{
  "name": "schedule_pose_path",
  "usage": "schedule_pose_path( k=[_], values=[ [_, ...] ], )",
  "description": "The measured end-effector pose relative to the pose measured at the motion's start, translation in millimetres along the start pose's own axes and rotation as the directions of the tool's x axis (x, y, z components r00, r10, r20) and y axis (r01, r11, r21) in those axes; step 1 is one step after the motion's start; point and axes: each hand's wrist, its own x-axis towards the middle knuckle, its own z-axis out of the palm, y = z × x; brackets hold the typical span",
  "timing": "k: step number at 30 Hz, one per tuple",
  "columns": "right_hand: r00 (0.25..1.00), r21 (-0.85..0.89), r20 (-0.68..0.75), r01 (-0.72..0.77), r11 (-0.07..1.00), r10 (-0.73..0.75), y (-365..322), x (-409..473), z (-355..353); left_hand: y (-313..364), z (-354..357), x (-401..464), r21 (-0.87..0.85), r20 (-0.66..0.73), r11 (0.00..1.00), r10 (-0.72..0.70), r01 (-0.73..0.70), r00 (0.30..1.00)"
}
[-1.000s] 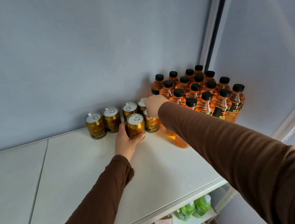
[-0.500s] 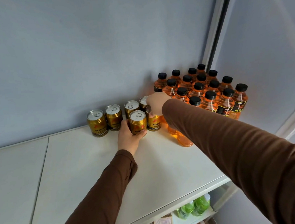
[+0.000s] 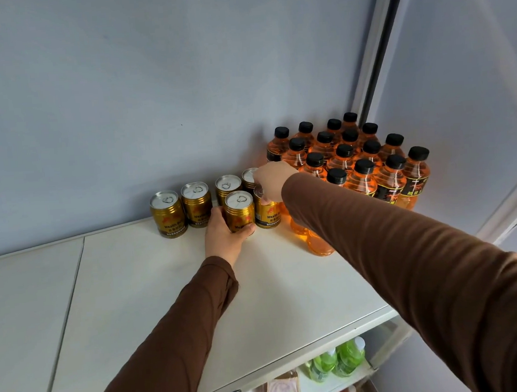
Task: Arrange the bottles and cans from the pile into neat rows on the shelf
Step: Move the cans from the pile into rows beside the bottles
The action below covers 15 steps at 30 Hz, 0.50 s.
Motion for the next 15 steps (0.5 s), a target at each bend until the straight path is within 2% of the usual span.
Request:
schedule_pose_path(
  k=[5,8,11,15],
  values=[
    [1.000,-0.008,-0.017,0.015,1.000,-0.015,0,-3,1,4,-2,-2,0.022,0.014,1.000,-0.007,0.007,1.000],
    [0.998,-0.022,-0.054,0.035,0.999,-0.036,1,-6,1,7,-11,-4,0.091,0.075,0.996,-0.016,0.009,0.997],
    [0.987,0.012,-0.154,0.046,0.999,-0.043,3,-14,0,10,-28,-10,0.285,0.158,0.957,-0.003,-0.042,0.987],
    [0.964,0.200,-0.263,0.086,0.976,-0.031,-4,-32,-2,17,-58,-28,0.541,0.223,0.832,0.004,-0.127,0.975]
  ],
)
